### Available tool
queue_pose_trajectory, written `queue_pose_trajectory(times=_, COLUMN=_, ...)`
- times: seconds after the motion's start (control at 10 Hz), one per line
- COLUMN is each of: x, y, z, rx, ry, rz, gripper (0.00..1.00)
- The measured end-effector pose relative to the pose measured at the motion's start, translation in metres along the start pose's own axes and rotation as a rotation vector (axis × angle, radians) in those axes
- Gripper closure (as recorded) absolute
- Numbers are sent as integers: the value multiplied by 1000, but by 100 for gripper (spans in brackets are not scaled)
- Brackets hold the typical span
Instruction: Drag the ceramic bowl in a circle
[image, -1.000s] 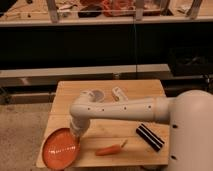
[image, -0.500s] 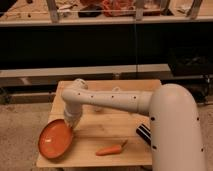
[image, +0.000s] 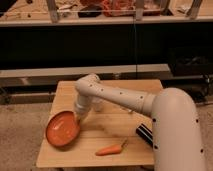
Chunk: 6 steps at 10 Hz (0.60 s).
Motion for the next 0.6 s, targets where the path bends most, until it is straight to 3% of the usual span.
queue_pose_trajectory(times=0.4, x=-35, y=52, z=-16, rx=28, ry=37, rz=106, gripper=100)
queue_pose_trajectory(times=0.6, x=-60, y=61, z=-18, rx=29, ry=47, rz=131, gripper=100)
